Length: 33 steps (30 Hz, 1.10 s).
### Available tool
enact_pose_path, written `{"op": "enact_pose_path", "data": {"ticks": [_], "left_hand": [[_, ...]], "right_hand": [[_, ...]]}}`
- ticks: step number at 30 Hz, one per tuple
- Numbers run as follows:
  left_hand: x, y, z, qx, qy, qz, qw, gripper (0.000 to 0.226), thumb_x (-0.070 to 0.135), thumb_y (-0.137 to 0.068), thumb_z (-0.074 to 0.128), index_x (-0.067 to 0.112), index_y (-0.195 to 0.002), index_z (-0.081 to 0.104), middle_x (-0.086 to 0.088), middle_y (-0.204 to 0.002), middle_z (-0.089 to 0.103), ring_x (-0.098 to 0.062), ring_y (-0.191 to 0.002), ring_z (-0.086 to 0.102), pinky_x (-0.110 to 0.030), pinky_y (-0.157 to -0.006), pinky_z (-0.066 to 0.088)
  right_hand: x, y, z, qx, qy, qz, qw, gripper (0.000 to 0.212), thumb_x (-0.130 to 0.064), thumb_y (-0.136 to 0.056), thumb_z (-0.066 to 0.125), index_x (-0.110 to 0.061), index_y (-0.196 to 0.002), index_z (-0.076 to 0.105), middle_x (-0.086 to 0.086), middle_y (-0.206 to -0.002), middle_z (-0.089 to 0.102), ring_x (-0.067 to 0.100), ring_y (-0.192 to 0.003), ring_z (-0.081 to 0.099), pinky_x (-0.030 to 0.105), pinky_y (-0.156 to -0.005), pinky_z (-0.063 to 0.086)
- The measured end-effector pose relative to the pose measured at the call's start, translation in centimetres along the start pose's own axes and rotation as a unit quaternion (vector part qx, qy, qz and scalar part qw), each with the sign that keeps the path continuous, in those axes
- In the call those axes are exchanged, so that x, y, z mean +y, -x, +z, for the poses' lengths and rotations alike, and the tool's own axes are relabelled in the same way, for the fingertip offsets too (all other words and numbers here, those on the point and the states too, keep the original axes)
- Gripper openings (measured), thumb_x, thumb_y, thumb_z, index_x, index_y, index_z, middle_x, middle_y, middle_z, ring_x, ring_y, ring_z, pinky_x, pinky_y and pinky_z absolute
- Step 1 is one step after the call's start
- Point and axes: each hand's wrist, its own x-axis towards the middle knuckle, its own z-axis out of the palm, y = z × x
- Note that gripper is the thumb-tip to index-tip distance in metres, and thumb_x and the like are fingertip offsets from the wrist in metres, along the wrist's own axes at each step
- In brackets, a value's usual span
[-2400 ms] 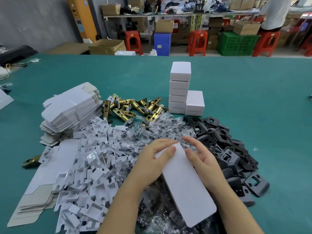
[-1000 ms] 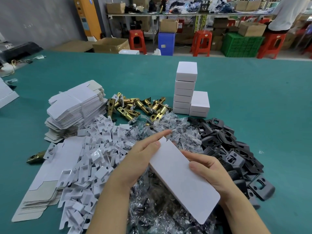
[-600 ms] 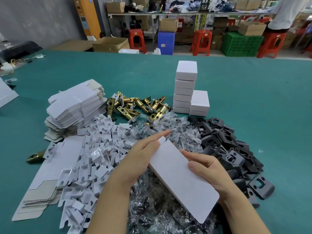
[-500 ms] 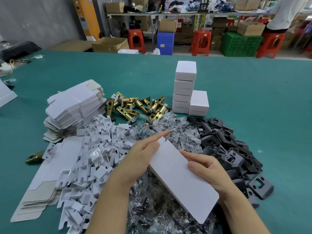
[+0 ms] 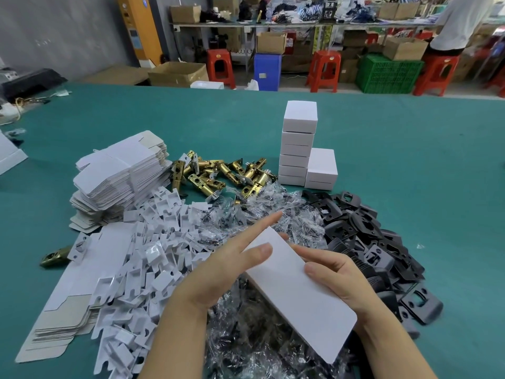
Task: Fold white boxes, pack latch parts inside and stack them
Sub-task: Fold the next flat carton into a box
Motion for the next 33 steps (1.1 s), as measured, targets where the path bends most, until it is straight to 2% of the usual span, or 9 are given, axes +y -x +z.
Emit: {"op": "enact_pose_path", "data": {"ticks": [7,12,16,20,23,25,28,31,33], "left_hand": [[-0.2,0.2,-0.1,-0.02,-0.042,-0.01,0.999,0.068,0.063,-0.086,0.065,0.068,-0.145,0.031,0.023,-0.148,0.05,-0.008,-0.134,0.052,-0.047,-0.113,0.042],[-0.5,-0.4,0.5,0.065,-0.027,-0.011,0.997,0.052,0.058,-0.089,0.06,0.069,-0.137,0.043,0.033,-0.121,0.061,-0.003,-0.105,0.066,-0.033,-0.093,0.055],[-0.2,-0.7,0.9,0.137,0.041,-0.037,0.989,0.037,0.052,-0.089,0.055,0.061,-0.124,0.063,0.011,-0.119,0.065,-0.015,-0.095,0.061,-0.024,-0.076,0.049],[-0.2,-0.9,0.9,0.162,0.16,-0.086,0.97,0.028,0.037,-0.092,0.058,0.037,-0.111,0.079,-0.006,-0.089,0.065,-0.017,-0.064,0.055,-0.024,-0.044,0.037],[-0.4,-1.2,1.7,0.144,0.175,-0.119,0.967,0.029,0.027,-0.101,0.053,0.034,-0.108,0.08,-0.01,-0.077,0.065,-0.023,-0.052,0.052,-0.022,-0.037,0.033],[-0.4,-1.4,2.1,0.125,0.177,-0.12,0.969,0.027,0.032,-0.102,0.053,0.034,-0.108,0.079,-0.013,-0.077,0.067,-0.022,-0.047,0.052,-0.023,-0.034,0.036],[-0.3,-1.4,2.1,0.117,0.201,-0.1,0.967,0.034,0.05,-0.1,0.053,0.028,-0.111,0.078,-0.012,-0.083,0.069,-0.021,-0.053,0.059,-0.027,-0.037,0.043],[-0.5,-1.6,2.0,0.126,0.201,-0.069,0.969,0.041,0.058,-0.09,0.061,0.03,-0.115,0.075,-0.011,-0.1,0.075,-0.021,-0.063,0.063,-0.025,-0.041,0.047],[-0.6,-1.5,1.9,0.121,0.174,-0.051,0.976,0.048,0.062,-0.082,0.07,0.037,-0.123,0.071,-0.006,-0.107,0.075,-0.02,-0.064,0.063,-0.024,-0.043,0.048]], "right_hand": [[0.1,-0.2,-0.2,-0.001,0.01,0.001,1.0,0.033,-0.017,-0.082,0.069,-0.026,-0.112,0.08,0.013,-0.108,0.078,0.021,-0.079,0.075,0.028,-0.061,0.058],[0.2,-0.4,-0.1,0.016,-0.023,0.002,1.0,0.032,-0.018,-0.08,0.069,-0.025,-0.109,0.081,0.012,-0.104,0.079,0.021,-0.077,0.075,0.029,-0.061,0.059],[0.4,-0.5,-0.2,0.027,-0.034,-0.019,0.999,0.026,-0.021,-0.094,0.067,-0.022,-0.117,0.078,0.011,-0.118,0.075,0.018,-0.085,0.074,0.027,-0.063,0.059],[0.9,-0.4,-0.3,0.012,0.036,-0.091,0.995,0.067,-0.002,-0.079,0.081,-0.037,-0.135,0.066,-0.015,-0.137,0.066,0.006,-0.114,0.068,0.024,-0.081,0.058],[1.1,-0.7,-0.2,-0.001,0.124,-0.117,0.985,0.066,-0.007,-0.079,0.082,-0.035,-0.136,0.065,-0.008,-0.146,0.06,0.008,-0.132,0.057,0.022,-0.097,0.052],[1.0,-0.7,0.1,-0.003,0.104,-0.121,0.987,0.053,-0.015,-0.081,0.083,-0.022,-0.132,0.068,0.004,-0.136,0.067,0.018,-0.115,0.067,0.026,-0.081,0.057],[1.2,-0.7,0.5,0.065,0.041,-0.135,0.988,0.047,-0.037,-0.071,0.093,-0.014,-0.109,0.076,0.017,-0.089,0.076,0.021,-0.068,0.07,0.03,-0.055,0.054],[1.5,-1.0,0.2,0.152,0.023,-0.163,0.975,0.024,-0.024,-0.069,0.086,-0.02,-0.091,0.079,0.013,-0.069,0.074,0.018,-0.055,0.068,0.027,-0.051,0.055],[1.6,-1.1,0.3,0.158,0.035,-0.173,0.972,0.025,-0.029,-0.066,0.088,-0.025,-0.09,0.08,0.012,-0.067,0.073,0.017,-0.054,0.067,0.026,-0.051,0.055]]}}
